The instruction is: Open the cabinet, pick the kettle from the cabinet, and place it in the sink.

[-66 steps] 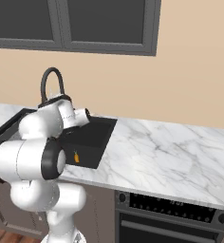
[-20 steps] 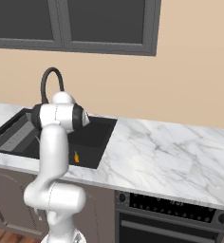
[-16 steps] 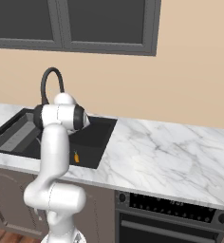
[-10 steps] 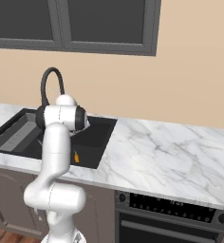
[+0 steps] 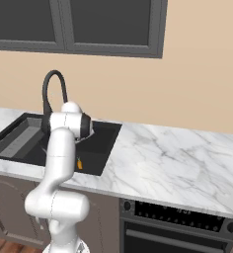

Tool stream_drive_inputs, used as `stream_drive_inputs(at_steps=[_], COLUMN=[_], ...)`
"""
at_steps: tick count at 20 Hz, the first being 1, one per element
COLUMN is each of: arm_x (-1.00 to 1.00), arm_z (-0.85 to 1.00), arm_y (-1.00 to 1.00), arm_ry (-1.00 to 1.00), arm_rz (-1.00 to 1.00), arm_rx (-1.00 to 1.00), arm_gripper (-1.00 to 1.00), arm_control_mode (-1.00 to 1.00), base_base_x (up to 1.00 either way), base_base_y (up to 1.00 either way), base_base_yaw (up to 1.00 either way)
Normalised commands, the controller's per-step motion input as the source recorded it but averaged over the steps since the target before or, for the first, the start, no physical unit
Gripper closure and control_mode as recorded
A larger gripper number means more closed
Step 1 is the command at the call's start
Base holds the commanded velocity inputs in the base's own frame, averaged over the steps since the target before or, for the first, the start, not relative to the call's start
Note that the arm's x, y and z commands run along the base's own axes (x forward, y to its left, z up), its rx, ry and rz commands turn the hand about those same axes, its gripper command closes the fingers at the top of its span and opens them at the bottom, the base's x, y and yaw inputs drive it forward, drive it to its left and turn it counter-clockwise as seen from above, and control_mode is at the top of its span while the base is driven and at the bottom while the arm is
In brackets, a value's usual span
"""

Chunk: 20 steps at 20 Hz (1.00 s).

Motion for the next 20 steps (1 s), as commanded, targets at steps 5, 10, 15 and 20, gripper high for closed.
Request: stream_drive_inputs(at_steps=[5, 10, 15, 20], arm_x=[0.13, 0.18, 0.19, 0.00], arm_z=[-0.29, -0.22, -0.19, -0.28], arm_y=[0.00, 0.01, 0.00, 0.01], arm_ry=[-0.04, -0.05, -0.04, -0.04], arm_rz=[0.00, 0.00, 0.00, 0.00], arm_rx=[0.00, 0.00, 0.00, 0.00], arm_gripper=[1.00, 1.00, 1.00, 1.00], arm_control_mode=[-1.00, -1.00, -1.00, -1.00], base_base_x=[0.00, 0.00, 0.00, 0.00], base_base_y=[0.00, 0.00, 0.00, 0.00], base_base_yaw=[0.00, 0.00, 0.00, 0.00])
